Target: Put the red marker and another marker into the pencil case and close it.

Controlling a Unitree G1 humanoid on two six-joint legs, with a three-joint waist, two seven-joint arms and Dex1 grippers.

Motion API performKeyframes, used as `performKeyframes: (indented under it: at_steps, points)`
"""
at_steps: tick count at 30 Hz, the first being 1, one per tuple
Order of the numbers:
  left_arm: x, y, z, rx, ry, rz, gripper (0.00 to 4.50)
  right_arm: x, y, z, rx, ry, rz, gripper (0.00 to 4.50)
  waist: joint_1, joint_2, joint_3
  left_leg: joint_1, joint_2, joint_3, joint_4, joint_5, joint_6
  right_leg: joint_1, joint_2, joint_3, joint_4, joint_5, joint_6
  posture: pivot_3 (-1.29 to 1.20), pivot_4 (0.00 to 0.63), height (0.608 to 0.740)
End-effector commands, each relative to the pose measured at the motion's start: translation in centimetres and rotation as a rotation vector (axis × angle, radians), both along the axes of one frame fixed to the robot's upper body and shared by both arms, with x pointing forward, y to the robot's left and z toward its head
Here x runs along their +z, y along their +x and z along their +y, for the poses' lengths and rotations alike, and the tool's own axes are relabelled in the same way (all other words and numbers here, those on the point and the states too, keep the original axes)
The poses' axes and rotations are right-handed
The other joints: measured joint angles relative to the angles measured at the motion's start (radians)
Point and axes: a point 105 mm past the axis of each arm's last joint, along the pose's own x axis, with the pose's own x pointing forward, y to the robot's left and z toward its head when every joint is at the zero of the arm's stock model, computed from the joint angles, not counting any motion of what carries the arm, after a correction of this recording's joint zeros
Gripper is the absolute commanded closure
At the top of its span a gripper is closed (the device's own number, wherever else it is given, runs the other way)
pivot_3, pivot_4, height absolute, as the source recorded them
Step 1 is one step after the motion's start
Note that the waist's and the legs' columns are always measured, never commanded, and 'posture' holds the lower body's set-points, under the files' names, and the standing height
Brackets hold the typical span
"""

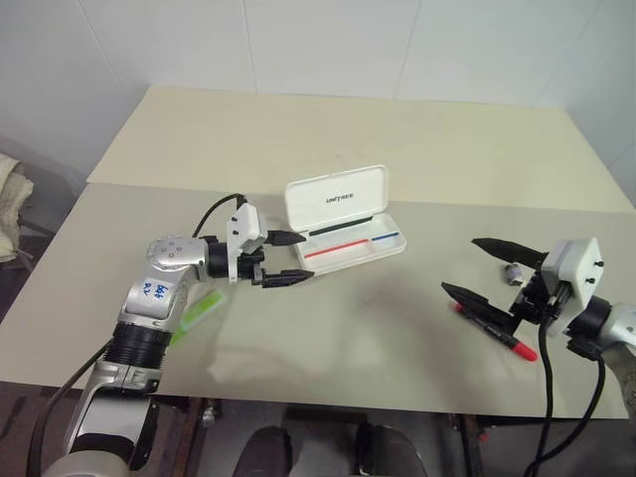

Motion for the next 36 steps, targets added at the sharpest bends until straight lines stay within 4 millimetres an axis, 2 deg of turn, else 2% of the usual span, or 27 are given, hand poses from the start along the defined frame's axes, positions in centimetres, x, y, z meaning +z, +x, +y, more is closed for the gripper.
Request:
performKeyframes:
  at_steps: [1, 4, 8, 14, 17, 24, 35, 36]
  points:
    - [-0.4, -0.3, -0.8, -0.011, 0.024, -0.006, 2.01, 1.1, 0.0, 1.4, 0.037, 0.000, -0.061, 0.00, 0.002, 0.000, 0.000, 0.000, 0.000, 0.000, 0.000, 0.000, 0.000, 0.000, 0.000, 0.000, 0.000, 0.000, 0.000, 0.00, 0.150, 0.740]
    - [-1.4, -0.4, -2.7, -0.018, 0.054, 0.014, 2.01, 0.9, 0.2, 1.6, 0.061, 0.001, -0.053, 0.00, 0.007, 0.000, 0.000, 0.000, -0.001, 0.000, 0.000, 0.000, 0.000, 0.000, 0.000, 0.000, 0.000, 0.000, 0.000, 0.00, 0.150, 0.740]
    - [-1.9, 0.3, -4.0, 0.012, 0.079, 0.024, 2.01, 0.6, 0.3, 2.2, 0.076, 0.011, -0.048, 0.00, 0.003, 0.000, 0.000, -0.001, -0.001, 0.000, 0.000, 0.000, 0.000, 0.000, 0.000, -0.001, 0.000, 0.000, 0.000, 0.00, 0.150, 0.740]
    - [-2.3, 1.8, -5.1, 0.088, 0.123, 0.009, 2.01, 0.4, 0.4, 2.9, 0.088, 0.035, -0.062, 0.00, 0.005, 0.000, 0.000, 0.000, -0.001, 0.000, 0.000, 0.000, 0.001, 0.000, 0.000, -0.001, 0.000, 0.000, 0.001, 0.00, 0.150, 0.740]
    - [-2.3, 2.0, -5.5, 0.087, 0.150, 0.000, 2.01, 0.3, 0.0, 3.6, 0.098, 0.048, -0.066, 0.00, 0.001, -0.001, 0.000, 0.000, -0.001, 0.000, 0.001, 0.000, 0.001, 0.000, 0.000, 0.000, 0.000, 0.001, 0.001, 0.00, 0.150, 0.740]
    - [-2.9, 1.8, -5.0, 0.050, 0.255, 0.032, 2.01, -0.3, -0.7, 4.0, 0.133, 0.035, -0.024, 0.00, 0.002, -0.001, 0.000, -0.001, -0.001, 0.000, 0.000, 0.000, 0.001, 0.000, 0.000, -0.001, 0.000, 0.001, 0.001, 0.00, 0.150, 0.740]
    - [-4.4, 2.6, -4.4, 0.056, 0.424, 0.088, 2.01, -0.1, -1.5, 2.1, 0.176, -0.073, 0.023, 0.00, 0.000, -0.001, 0.000, 0.000, -0.001, 0.000, 0.000, 0.000, 0.001, 0.000, 0.000, 0.000, 0.000, 0.001, 0.001, 0.00, 0.150, 0.740]
    - [-4.7, 2.5, -4.4, 0.049, 0.438, 0.097, 2.18, 0.0, -1.5, 2.0, 0.176, -0.077, 0.022, 0.00, 0.000, -0.001, 0.000, 0.000, -0.001, 0.000, 0.000, 0.000, 0.001, 0.000, 0.000, 0.000, 0.000, 0.001, 0.001, 0.00, 0.150, 0.740]
